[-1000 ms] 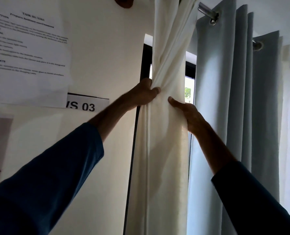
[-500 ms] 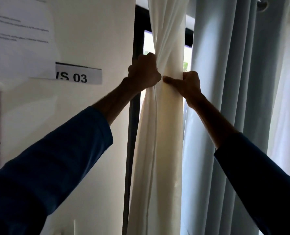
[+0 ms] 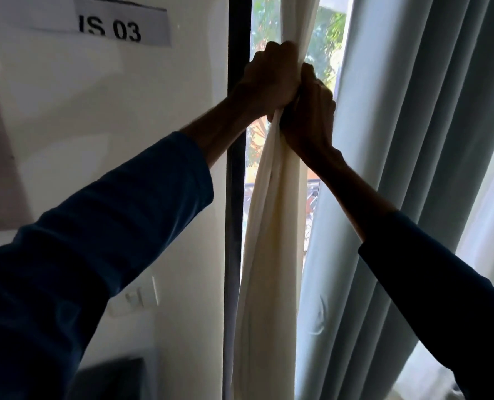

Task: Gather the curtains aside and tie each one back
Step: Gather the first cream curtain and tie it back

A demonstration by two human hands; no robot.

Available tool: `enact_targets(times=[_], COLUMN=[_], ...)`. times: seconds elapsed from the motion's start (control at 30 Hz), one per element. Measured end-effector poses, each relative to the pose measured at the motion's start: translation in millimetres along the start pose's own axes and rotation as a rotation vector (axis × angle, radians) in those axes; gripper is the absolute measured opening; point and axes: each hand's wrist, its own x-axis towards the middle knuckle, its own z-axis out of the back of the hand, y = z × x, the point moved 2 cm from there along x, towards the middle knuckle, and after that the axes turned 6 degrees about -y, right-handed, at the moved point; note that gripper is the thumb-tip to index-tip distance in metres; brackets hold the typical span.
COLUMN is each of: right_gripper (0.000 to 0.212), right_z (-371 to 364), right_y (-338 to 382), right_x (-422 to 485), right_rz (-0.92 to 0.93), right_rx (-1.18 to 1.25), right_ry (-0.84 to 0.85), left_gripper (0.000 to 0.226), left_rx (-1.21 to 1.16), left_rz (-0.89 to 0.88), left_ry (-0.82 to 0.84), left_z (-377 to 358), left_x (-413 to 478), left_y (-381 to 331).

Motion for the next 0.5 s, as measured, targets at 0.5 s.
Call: enact_targets(times=[0.5], right_gripper=[0.065], right_z=[19], right_y=[-22], right_x=[-115], right_rz=[-0.057], right_rx=[-0.103], right_ry=[0.194], left_gripper=[0.044], left_rx=[-0.124], left_rz=[0.15], left_ry=[0.212], left_z=[-75], left_x=[-104], left_y=[5])
